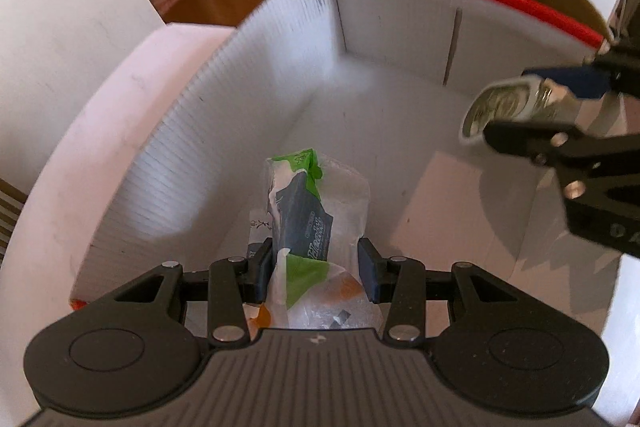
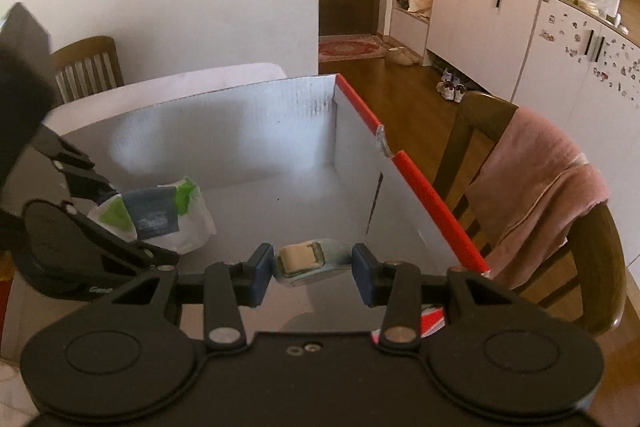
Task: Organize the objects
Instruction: 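Carry the wipes pack with the left tool while the right tool carries the tape over the box, then open the right tool to drop the tape while the left tool releases the wipes into the box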
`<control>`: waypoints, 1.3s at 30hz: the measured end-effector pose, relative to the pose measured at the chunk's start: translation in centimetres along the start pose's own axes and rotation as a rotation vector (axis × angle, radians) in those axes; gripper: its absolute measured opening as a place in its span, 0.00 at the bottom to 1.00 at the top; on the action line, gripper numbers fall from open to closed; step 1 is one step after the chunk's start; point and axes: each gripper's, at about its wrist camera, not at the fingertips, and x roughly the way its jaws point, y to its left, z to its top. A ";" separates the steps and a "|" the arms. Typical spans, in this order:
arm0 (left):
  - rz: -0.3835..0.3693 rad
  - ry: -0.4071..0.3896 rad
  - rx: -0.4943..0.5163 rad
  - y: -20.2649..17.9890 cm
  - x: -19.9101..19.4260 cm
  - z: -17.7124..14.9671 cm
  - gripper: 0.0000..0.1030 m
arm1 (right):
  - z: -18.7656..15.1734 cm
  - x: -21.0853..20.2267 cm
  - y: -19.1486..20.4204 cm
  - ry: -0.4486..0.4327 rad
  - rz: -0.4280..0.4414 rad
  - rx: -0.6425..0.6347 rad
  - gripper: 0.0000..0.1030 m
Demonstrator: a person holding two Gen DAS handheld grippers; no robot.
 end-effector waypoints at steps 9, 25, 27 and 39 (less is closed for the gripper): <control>0.003 0.132 0.014 0.0 2.4 0.5 0.41 | 0.1 0.7 1.2 0.034 -0.057 -0.111 0.41; 0.006 0.159 0.008 -0.4 2.0 0.8 0.66 | 0.4 0.1 0.4 0.029 -0.008 -0.083 0.63; 0.005 0.150 -0.004 -0.4 1.5 0.8 0.69 | 0.5 -0.3 0.3 0.022 0.002 -0.075 0.63; -0.015 0.011 -0.131 0.5 -3.7 -0.7 0.80 | 0.7 -4.2 -0.4 -0.044 0.084 -0.022 0.72</control>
